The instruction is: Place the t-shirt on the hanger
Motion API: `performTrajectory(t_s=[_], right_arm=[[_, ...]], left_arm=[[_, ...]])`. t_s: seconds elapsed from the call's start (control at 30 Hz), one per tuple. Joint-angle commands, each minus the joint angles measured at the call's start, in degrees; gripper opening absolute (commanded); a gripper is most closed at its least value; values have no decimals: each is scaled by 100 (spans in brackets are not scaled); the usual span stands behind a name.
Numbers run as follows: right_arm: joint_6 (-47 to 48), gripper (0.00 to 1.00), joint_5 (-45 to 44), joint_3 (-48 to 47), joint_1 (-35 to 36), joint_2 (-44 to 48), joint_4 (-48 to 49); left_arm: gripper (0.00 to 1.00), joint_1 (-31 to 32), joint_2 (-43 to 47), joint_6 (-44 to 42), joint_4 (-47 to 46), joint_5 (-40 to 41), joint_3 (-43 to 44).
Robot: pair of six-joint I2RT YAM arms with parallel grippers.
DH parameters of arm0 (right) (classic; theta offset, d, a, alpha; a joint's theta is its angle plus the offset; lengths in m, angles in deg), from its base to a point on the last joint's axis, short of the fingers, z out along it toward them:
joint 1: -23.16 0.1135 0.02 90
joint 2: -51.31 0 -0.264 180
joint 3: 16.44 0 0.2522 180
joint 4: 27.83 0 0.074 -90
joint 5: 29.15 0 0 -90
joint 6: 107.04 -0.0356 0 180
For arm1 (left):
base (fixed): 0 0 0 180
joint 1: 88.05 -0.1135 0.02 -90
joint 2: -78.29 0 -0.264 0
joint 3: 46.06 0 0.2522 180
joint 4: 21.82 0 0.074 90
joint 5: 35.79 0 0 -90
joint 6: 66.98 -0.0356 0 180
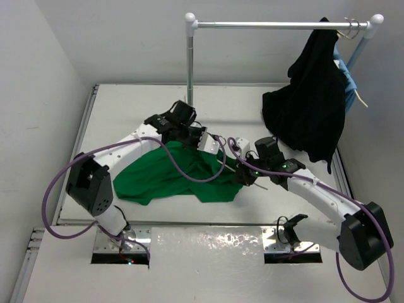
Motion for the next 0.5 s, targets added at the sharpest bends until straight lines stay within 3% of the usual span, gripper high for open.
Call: performTrajectory(t_s=[0.0,0.1,0.13,0.2,0.23,0.4,0.47], right_arm=[[22,0,-425,-555,-37,18,537],[-127,5,-988,-696,-46,70,476],[-215,23,-1163,-774,-37,105,458],[-444,44,-1787,-889,-46,201,397],[-514,60,-1989,-933,-46,228,370],[-655,91,-2913,-1285,-37,378,177],[-743,94,-3063,-1425,-46,457,107]], left_arm=[[0,11,610,1201,-299,267,-205],[0,11,1066,1775,-670,611,-732],[0,11,1259,1943,-775,847,-1012],[0,11,1349,2348,-838,1085,-1189],[0,2,1401,2497,-864,1157,-1347],[0,2,1525,3200,-1303,1631,-1779],[0,2,1525,3411,-1452,1877,-1867]])
